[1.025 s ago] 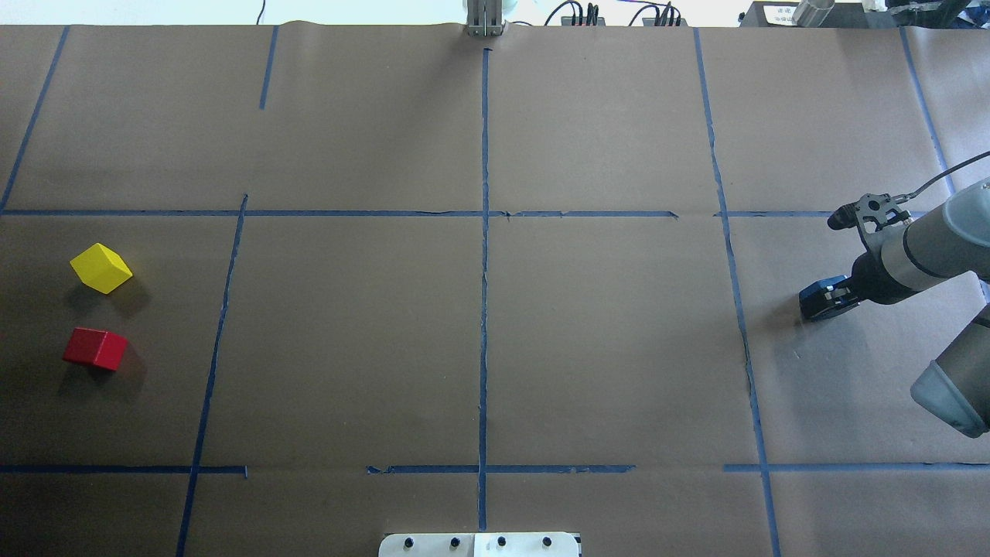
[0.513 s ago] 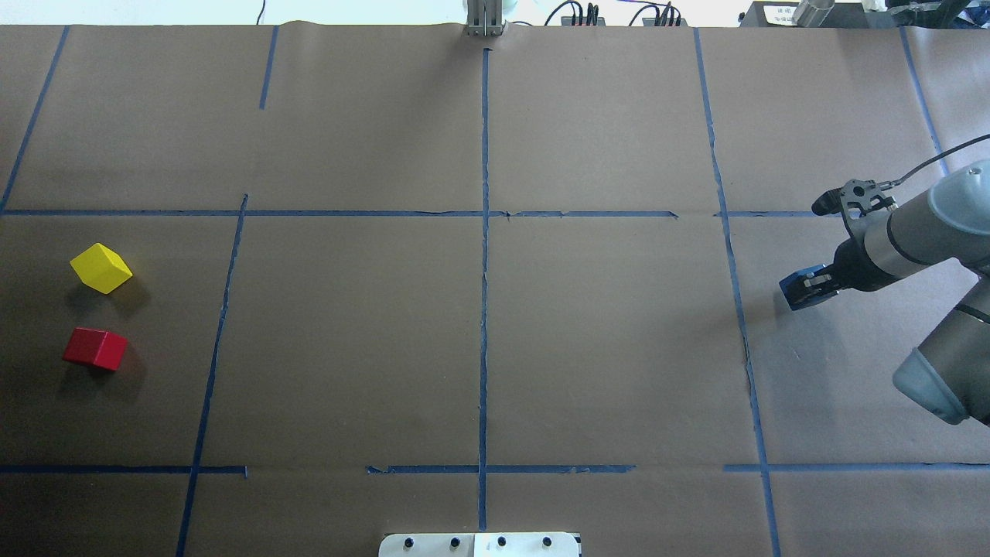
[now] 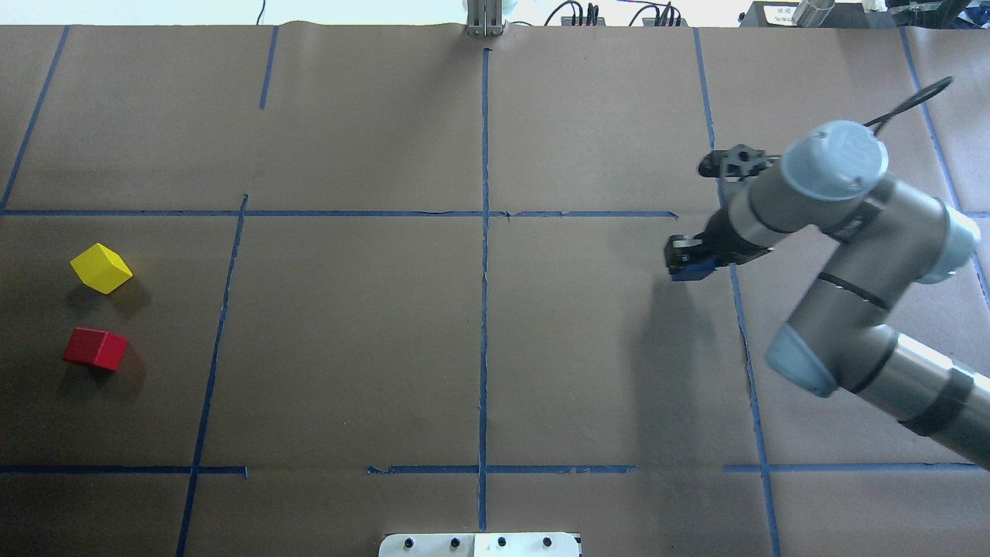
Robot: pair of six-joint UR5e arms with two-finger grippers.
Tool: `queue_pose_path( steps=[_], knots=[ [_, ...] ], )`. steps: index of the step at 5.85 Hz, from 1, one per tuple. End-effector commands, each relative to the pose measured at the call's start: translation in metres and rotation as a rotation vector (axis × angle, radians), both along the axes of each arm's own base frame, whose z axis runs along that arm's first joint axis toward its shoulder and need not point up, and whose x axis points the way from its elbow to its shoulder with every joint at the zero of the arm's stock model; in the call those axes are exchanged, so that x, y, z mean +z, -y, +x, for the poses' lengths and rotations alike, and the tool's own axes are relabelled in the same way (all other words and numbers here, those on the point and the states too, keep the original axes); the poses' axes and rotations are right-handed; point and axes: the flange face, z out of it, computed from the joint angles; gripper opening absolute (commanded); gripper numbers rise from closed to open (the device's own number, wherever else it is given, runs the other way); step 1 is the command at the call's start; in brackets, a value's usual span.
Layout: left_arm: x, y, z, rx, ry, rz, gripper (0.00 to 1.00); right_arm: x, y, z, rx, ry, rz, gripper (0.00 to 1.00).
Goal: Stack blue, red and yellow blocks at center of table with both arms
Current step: 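Carry the blue cube with the right gripper to the table center and release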
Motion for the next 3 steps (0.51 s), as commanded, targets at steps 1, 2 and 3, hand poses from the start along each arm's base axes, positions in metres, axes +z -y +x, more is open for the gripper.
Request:
queue_pose_path(
  steps=[1, 2, 3],
  knots=[
    [0.0, 0.0, 0.0, 0.0, 0.002, 0.0, 1.0, -0.117, -0.01, -0.112, 0.088, -0.011, -0.107, 0.0],
    [0.0, 0.001, 0.0, 0.0, 0.001, 0.001, 1.0, -0.165, -0.008, -0.178, 0.131, -0.026, -0.112, 0.0],
    [-0.001, 0.002, 0.001, 0.001, 0.0, 0.001, 1.0, -0.188, -0.012, -0.219, 0.128, -0.046, -0.126, 0.0]
  ],
)
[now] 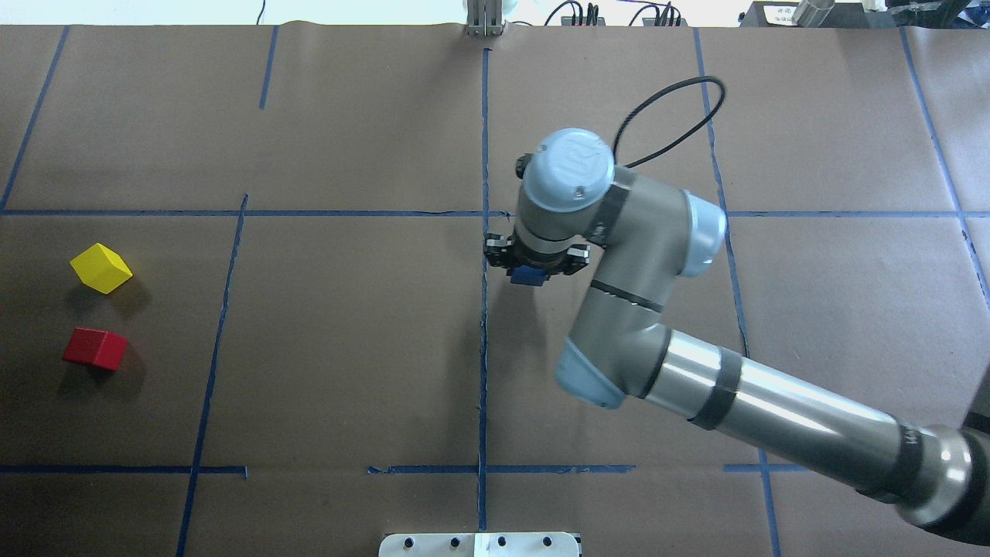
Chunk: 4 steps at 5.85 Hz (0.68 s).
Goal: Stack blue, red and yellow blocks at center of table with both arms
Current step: 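Carry the blue cube with the right gripper to the table center and release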
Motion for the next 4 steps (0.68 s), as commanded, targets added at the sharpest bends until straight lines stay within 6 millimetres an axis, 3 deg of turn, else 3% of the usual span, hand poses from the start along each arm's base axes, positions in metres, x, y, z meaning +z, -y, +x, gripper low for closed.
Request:
queue_pose_path(
  steps=[1, 4],
  knots=[
    [0.0, 0.001, 0.0, -0.001, 0.001, 0.0, 1.0, -0.033, -0.019, -0.059, 0.0, -0.027, -0.001, 0.0],
    [0.0, 0.001, 0.0, -0.002, 0.001, -0.001, 1.0, -0.02, -0.021, -0.059, -0.037, -0.043, 0.025, 0.0]
  ],
)
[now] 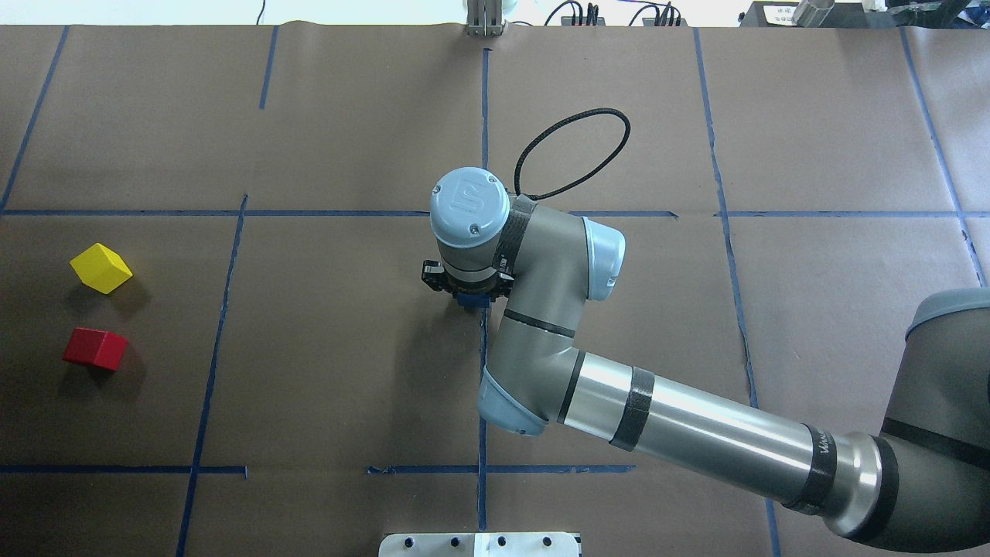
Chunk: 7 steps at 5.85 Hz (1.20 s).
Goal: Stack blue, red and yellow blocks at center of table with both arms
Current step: 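Carry the blue cube with the right gripper to the table center and release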
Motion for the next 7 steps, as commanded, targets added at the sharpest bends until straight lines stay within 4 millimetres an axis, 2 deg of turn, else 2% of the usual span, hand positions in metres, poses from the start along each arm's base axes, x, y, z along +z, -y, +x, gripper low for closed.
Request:
queue_pose_path(
  steps=[1, 2, 3, 4, 5, 6, 7],
  knots=[
    [0.0, 0.0, 0.0, 0.001, 0.0, 0.0, 1.0, 0.009, -0.001, 0.001, -0.017, -0.01, 0.012, 0.0],
    [-0.001, 0.001, 0.0, -0.001, 0.0, 0.001, 1.0, 0.017, -0.002, 0.002, -0.041, -0.017, 0.03, 0.04],
    [-0.001, 0.001, 0.0, 0.001, 0.0, 0.001, 1.0, 0.018, -0.002, 0.003, -0.038, -0.018, 0.034, 0.72],
    [-0.002, 0.002, 0.001, 0.001, 0.0, 0.004, 1.0, 0.015, -0.001, 0.004, -0.039, -0.013, 0.035, 1.0],
    [-0.002, 0.002, 0.001, 0.001, 0.0, 0.004, 1.0, 0.002, 0.002, 0.015, -0.031, 0.011, 0.044, 1.0],
    [-0.002, 0.002, 0.001, 0.001, 0.0, 0.004, 1.0, -0.016, 0.012, 0.036, -0.012, 0.047, 0.058, 1.0],
    [-0.002, 0.003, 0.0, 0.003, 0.002, 0.008, 1.0, -0.024, 0.036, 0.064, 0.009, 0.071, 0.043, 1.0]
  ],
)
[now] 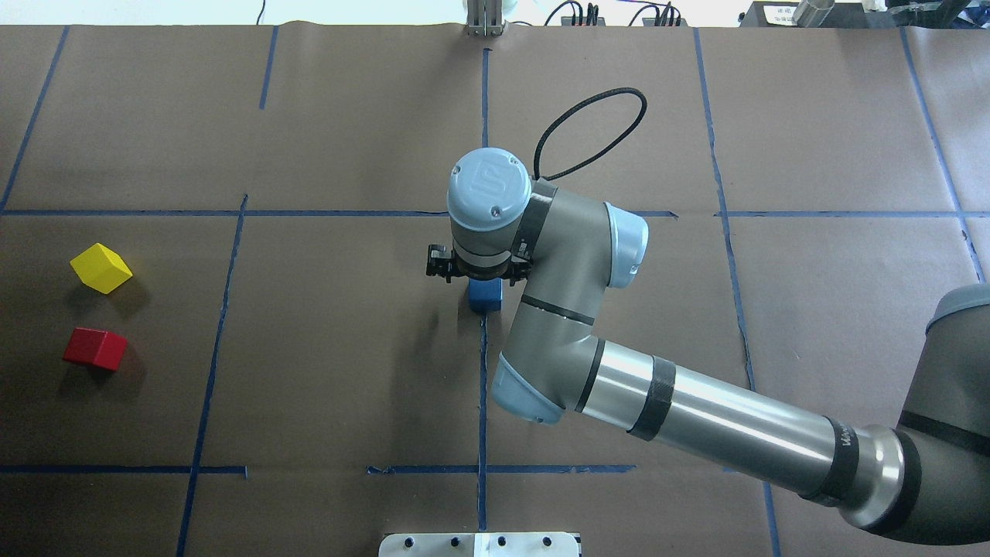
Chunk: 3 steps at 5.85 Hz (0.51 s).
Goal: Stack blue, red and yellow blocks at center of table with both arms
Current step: 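Carry the blue cube with the right gripper to the table center and release, then raise the right gripper and withdraw it from the blue cube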
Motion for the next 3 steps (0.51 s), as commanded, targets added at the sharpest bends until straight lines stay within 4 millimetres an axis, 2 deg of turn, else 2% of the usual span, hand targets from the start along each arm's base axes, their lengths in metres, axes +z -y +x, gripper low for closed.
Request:
queue_pose_path(
  steps=[1, 2, 3],
  knots=[
    [-0.009, 0.003, -0.001, 0.001, 0.003, 0.022, 1.0, -0.01, 0.057, 0.071, -0.023, 0.012, 0.007, 1.0],
    [-0.009, 0.003, 0.0, 0.004, 0.007, 0.024, 1.0, 0.02, 0.094, 0.13, -0.062, -0.007, 0.033, 1.0],
    [-0.01, 0.003, 0.0, 0.002, 0.007, 0.025, 1.0, 0.077, 0.127, 0.209, -0.113, -0.026, 0.083, 1.0]
  ],
)
